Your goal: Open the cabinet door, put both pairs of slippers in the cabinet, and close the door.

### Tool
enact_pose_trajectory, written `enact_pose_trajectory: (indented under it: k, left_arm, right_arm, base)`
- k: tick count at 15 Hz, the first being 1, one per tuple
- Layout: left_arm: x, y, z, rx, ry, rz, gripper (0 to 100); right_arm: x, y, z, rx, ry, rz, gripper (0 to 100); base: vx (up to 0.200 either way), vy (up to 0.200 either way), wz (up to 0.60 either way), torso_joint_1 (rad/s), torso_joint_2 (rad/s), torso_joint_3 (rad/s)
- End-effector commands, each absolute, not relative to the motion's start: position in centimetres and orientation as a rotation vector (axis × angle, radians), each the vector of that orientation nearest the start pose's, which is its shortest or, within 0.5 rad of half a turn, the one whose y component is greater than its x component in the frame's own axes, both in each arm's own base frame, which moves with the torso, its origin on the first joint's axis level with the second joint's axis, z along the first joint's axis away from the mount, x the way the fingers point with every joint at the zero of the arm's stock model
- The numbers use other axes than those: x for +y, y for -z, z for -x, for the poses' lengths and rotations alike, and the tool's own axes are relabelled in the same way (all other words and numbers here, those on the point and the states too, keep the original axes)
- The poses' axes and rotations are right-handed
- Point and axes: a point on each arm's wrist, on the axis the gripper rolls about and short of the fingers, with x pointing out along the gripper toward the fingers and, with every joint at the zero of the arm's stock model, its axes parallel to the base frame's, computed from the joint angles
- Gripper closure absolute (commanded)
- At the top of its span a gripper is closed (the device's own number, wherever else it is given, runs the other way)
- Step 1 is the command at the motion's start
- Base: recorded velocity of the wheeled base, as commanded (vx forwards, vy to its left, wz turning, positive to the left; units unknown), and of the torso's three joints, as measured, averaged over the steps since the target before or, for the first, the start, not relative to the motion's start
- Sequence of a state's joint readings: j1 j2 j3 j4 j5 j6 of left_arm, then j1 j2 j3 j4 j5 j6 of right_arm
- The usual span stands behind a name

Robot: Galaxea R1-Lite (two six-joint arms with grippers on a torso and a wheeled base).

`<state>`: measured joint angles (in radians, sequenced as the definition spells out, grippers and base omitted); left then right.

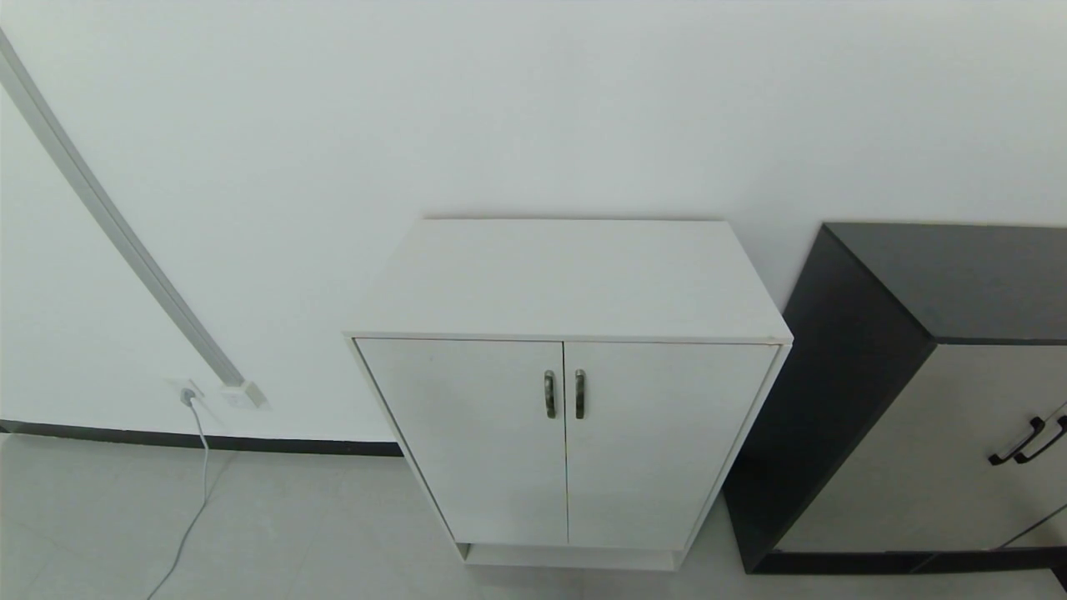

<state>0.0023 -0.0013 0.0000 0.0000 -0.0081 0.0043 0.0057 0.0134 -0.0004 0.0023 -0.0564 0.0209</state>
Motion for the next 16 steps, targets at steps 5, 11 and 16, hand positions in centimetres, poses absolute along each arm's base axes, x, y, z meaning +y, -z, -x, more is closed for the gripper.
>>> enact_pose_trajectory:
  k: [5, 11, 16]
  left_arm:
    - [-0.02, -7.55, 2.28, 0.000, 0.003, -0.005, 100]
    - [-0.02, -7.55, 2.28, 0.000, 0.003, -0.005, 100]
    - [-0.02, -7.55, 2.28, 0.000, 0.003, -0.005, 100]
  right_arm:
    - [-0.13, -7.53, 2.28, 0.001, 0.054, -0.023, 100]
    - [-0.13, -7.53, 2.28, 0.001, 0.054, -0.021, 100]
    - [-0.13, -7.53, 2.28, 0.001, 0.054, -0.021, 100]
  base:
    - [0.000, 0.000, 0.00, 0.000, 0.00, 0.000]
    - [0.000, 0.000, 0.00, 0.000, 0.00, 0.000]
    - [0.000, 0.000, 0.00, 0.000, 0.00, 0.000]
